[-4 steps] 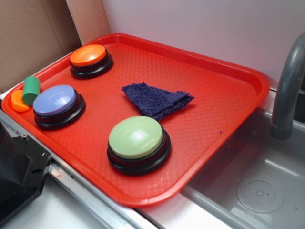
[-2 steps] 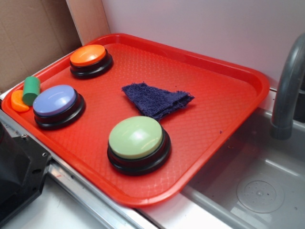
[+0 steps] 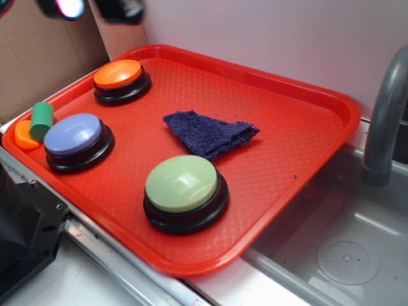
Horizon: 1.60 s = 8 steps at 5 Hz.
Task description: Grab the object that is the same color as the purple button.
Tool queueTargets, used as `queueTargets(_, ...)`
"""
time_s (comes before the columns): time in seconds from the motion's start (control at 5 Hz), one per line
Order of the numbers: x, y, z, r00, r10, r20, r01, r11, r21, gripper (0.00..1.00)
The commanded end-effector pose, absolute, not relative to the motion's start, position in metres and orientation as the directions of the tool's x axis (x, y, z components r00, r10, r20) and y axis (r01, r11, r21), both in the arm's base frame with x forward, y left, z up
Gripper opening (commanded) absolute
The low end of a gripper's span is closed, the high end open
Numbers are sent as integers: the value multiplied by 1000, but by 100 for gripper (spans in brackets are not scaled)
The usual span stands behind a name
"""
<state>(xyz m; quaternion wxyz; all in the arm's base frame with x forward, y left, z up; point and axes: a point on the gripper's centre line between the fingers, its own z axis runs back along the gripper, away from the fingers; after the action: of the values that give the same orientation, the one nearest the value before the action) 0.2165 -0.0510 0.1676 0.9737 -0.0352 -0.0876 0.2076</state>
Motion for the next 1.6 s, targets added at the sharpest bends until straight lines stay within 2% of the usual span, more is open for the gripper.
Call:
queueTargets(0.0,271,-52,86,764,644,23,-591,715,-373,100)
queueTargets(0.2,270,-59,60,791,609,48,-575,769,-279,100)
queueTargets(0.4,259,-65,37,818,575,28,-552,797,-245,100)
queueTargets(0.6,264,-69,24,829,559,29,-545,817,-188,68)
queueTargets(0.8,247,-66,20,841,541,14,-532,832,-158,0)
queueTargets(1.0,247,-60,40,866,497,60,-488,865,-121,0)
queueTargets(1.2,250,-51,71,902,421,97,-421,907,-26,0)
queueTargets(1.4,251,-25,122,945,276,175,-270,961,-57,0)
